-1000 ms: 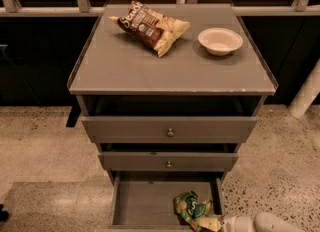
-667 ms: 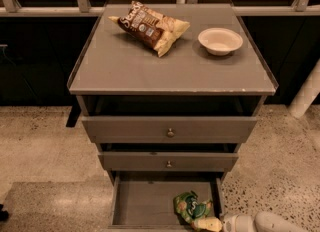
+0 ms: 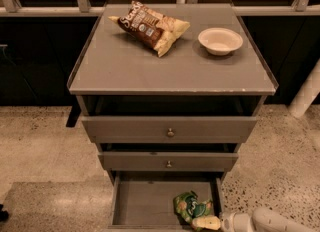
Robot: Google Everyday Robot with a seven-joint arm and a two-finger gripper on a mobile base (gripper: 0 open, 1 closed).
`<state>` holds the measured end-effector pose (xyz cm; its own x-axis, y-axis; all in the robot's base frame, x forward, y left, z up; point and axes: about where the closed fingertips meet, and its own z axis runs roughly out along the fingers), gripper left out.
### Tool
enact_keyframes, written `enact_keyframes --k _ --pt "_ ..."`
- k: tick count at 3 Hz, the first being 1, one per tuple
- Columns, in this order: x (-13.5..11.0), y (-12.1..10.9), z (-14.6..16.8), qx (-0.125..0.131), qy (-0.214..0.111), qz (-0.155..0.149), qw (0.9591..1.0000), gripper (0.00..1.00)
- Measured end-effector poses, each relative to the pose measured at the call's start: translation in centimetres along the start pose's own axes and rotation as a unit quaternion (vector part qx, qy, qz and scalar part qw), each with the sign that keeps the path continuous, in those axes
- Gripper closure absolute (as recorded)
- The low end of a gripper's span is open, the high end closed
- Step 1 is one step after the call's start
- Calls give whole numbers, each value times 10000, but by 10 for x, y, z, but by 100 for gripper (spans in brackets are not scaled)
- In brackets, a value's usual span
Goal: Pick green rice chip bag from bottom drawer and place on counter
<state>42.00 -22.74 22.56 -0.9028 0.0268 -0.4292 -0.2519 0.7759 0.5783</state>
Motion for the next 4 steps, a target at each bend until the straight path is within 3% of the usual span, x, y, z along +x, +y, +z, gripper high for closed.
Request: enact_keyframes --k 2,4 --pt "8 8 17 -185 179 244 9994 0" --pt "15 7 45 -149 368 241 9989 0"
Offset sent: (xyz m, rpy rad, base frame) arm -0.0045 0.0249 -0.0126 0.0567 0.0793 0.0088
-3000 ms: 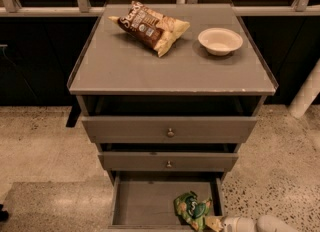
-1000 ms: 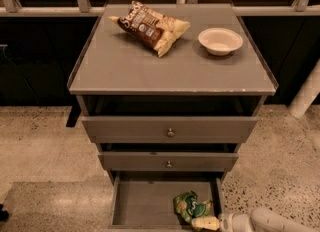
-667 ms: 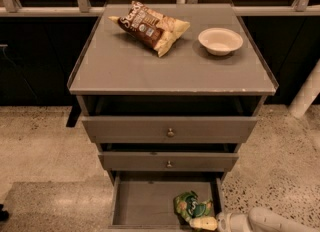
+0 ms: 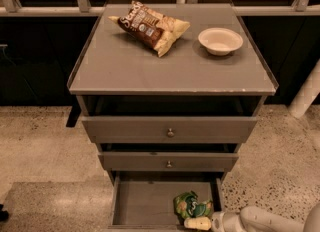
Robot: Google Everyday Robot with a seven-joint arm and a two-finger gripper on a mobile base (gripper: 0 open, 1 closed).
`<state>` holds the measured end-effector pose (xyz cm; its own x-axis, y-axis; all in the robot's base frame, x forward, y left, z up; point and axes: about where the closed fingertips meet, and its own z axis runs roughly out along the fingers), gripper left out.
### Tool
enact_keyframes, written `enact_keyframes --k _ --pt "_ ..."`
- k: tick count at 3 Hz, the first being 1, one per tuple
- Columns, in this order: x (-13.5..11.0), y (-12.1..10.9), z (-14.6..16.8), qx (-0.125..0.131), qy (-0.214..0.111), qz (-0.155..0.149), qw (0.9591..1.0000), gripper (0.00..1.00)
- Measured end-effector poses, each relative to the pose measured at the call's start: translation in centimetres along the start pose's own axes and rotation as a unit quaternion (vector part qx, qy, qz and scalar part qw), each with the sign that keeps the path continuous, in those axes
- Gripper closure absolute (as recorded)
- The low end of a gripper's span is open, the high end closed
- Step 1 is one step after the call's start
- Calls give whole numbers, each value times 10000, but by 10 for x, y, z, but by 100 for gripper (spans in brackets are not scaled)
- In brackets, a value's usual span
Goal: Pick green rice chip bag from bottom drawer and place on counter
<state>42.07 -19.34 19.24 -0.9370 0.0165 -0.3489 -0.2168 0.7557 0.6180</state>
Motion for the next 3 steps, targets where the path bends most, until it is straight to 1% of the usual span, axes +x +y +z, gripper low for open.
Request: enact_keyframes --k 1,3 --pt "0 0 1 -1 3 -2 10000 18" --pt "0 0 1 -1 3 -2 10000 65"
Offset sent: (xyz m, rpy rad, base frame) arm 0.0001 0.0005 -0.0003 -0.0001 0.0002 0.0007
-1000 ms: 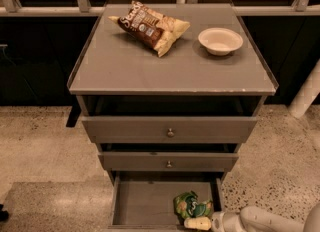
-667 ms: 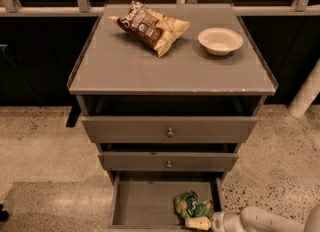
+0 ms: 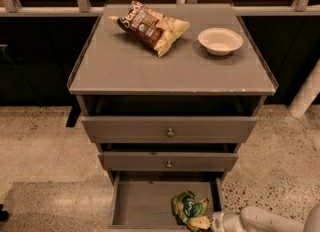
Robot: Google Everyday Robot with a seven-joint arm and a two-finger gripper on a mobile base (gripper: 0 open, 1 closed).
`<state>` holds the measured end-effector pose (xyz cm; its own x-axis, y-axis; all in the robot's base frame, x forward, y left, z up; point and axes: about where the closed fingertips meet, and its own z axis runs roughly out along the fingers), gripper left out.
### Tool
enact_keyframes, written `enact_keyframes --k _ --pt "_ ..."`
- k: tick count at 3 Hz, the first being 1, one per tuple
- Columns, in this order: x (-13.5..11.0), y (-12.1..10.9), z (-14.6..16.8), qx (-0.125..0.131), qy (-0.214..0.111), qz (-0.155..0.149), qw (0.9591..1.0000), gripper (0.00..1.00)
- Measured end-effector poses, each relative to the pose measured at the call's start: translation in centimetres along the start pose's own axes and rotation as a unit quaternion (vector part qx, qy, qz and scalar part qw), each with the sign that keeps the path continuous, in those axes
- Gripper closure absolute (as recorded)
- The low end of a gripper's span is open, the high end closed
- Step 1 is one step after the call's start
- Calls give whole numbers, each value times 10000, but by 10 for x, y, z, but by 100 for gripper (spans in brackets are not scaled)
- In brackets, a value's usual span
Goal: Pick green rice chip bag from bottom drawer and place on counter
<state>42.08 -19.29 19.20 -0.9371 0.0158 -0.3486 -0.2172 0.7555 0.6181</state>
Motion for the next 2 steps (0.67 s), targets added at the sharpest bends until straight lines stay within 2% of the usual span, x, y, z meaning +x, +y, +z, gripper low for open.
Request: enact_keyframes --k 1,2 --pt "0 0 0 0 0 0 10000 88" --pt "0 0 0 -1 0 -1 10000 100"
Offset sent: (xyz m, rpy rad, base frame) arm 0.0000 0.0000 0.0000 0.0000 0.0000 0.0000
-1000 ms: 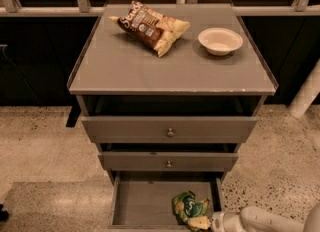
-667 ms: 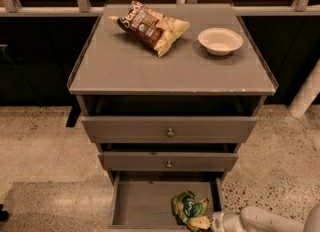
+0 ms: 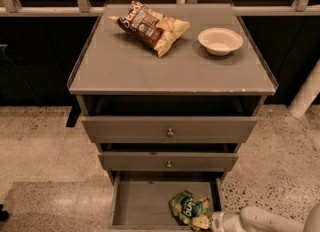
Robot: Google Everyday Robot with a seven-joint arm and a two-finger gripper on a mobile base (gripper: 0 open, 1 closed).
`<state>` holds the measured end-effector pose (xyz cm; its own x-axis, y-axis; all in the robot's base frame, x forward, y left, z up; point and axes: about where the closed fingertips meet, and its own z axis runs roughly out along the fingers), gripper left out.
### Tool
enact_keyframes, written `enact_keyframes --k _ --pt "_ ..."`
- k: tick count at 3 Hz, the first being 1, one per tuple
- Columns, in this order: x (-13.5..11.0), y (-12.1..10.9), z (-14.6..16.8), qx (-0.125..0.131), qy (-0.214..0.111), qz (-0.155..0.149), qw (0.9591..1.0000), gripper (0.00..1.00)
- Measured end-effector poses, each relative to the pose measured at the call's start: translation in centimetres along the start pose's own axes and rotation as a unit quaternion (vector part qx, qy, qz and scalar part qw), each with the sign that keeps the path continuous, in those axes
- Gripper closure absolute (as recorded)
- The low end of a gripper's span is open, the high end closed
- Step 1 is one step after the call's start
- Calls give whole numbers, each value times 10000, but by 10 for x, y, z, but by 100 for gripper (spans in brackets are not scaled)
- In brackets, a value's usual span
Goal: Pick green rice chip bag from bottom drawer and place on counter
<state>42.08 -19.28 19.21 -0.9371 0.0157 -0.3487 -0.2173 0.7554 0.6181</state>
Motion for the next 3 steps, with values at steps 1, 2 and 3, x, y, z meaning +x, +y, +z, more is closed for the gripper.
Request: enact_keyframes --k 1,2,3 --pt "-1 14 -23 -241 21 -218 9995 100" --pt "-1 41 -75 -523 -8 -546 9971 100" --pt "-12 70 -130 -500 -187 -875 9947 100"
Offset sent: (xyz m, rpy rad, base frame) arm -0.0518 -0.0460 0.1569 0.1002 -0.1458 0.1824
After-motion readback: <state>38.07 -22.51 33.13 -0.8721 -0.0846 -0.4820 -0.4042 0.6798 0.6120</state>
